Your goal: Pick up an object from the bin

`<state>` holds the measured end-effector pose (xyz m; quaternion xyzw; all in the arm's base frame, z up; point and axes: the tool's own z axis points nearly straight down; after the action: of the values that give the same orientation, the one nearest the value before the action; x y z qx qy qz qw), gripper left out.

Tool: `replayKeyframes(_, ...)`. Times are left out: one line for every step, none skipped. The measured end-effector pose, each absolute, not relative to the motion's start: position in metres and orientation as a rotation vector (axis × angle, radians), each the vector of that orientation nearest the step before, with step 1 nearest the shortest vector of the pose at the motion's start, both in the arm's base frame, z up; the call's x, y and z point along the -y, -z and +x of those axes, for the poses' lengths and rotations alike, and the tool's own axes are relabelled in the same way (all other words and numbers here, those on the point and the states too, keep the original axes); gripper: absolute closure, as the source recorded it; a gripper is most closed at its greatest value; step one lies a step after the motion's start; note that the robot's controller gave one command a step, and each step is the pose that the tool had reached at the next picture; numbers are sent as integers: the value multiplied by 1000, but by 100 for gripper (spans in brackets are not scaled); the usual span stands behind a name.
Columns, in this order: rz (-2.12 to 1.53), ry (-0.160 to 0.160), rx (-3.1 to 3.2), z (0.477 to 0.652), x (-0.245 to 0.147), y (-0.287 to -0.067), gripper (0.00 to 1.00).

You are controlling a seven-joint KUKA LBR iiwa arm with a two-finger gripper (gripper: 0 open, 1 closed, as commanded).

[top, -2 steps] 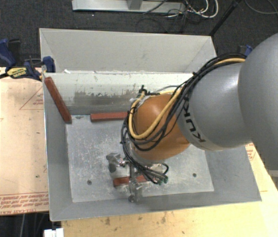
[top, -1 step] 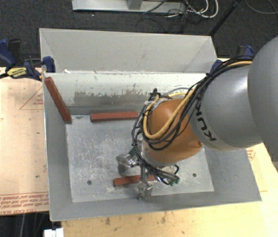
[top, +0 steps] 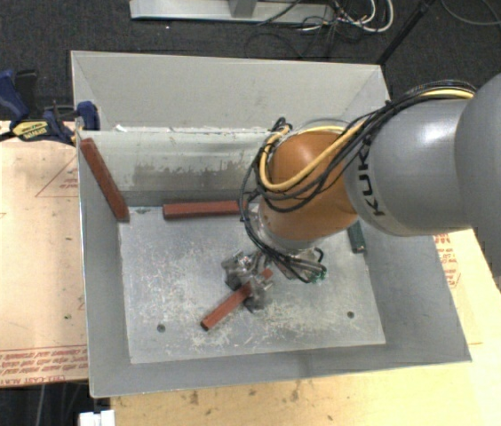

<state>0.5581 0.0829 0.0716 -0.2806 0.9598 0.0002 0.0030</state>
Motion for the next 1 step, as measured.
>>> replayKeyframes(-880, -1, -3010, 558, -83, -72, 100)
